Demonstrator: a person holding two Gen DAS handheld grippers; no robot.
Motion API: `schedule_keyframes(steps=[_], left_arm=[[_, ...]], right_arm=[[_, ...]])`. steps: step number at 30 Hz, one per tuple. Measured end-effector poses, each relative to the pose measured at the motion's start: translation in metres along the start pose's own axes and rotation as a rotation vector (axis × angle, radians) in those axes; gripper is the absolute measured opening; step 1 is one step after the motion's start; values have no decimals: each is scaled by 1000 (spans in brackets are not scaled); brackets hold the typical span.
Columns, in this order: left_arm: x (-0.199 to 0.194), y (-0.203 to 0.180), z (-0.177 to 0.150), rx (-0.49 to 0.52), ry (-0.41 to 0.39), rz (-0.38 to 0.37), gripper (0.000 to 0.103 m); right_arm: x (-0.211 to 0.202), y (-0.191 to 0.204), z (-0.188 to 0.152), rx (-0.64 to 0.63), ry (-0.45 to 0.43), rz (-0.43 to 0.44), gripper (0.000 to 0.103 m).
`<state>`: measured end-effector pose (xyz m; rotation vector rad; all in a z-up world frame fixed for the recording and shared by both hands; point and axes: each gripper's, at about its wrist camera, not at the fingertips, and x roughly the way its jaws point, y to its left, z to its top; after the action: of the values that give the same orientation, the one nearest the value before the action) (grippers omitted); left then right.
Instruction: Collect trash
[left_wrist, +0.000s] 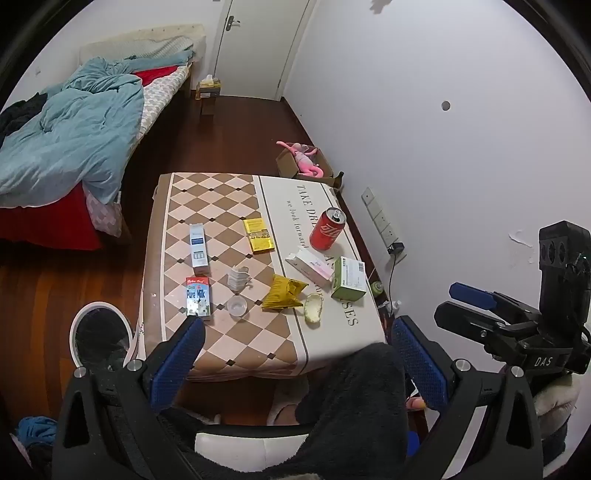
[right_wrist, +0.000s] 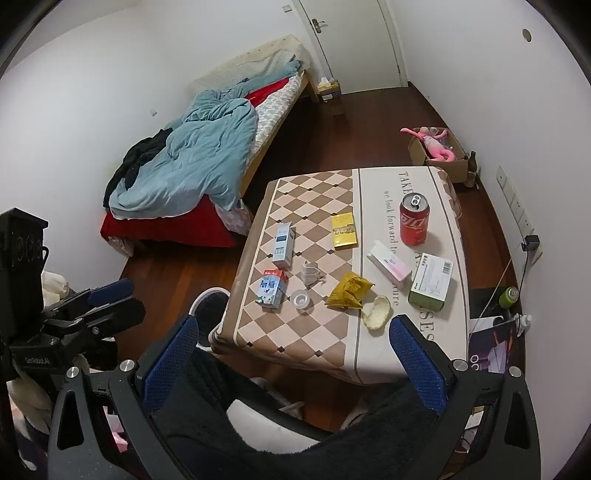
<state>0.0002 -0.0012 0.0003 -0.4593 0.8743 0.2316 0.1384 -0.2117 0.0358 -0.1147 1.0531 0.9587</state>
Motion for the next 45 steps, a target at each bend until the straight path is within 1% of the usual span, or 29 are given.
schedule_keyframes(steps=[6, 7, 10, 23, 24, 27, 38, 39, 45], left_arm=[[-1, -3, -1, -1, 1, -10, 103], [6, 0, 0, -5, 5, -15, 103], [7, 1, -1, -6, 4, -17, 103], [12, -5, -1, -4, 7, -15, 103], [5, 2, -3, -6, 4, -21, 103], [6, 2, -3, -6, 5, -23, 103], [13, -5, -10, 8, 10, -7, 103], [6, 1, -3, 2, 8, -12, 103], [5, 1, -3, 6, 7, -9, 103]], right_arm=[[0, 2, 0, -3, -2, 7, 103], [1, 1, 1, -3, -1, 6, 103], [2, 4, 0, -11, -2, -7, 103], [3, 5, 1, -15, 2, -6, 103], [4, 5, 1, -16, 2, -7, 103], [4, 7, 3, -16, 1, -8, 103], [3, 5, 3, -18, 3, -11, 103], [5, 7, 2, -18, 2, -12, 103], [5, 8, 2, -17, 0, -16, 103]])
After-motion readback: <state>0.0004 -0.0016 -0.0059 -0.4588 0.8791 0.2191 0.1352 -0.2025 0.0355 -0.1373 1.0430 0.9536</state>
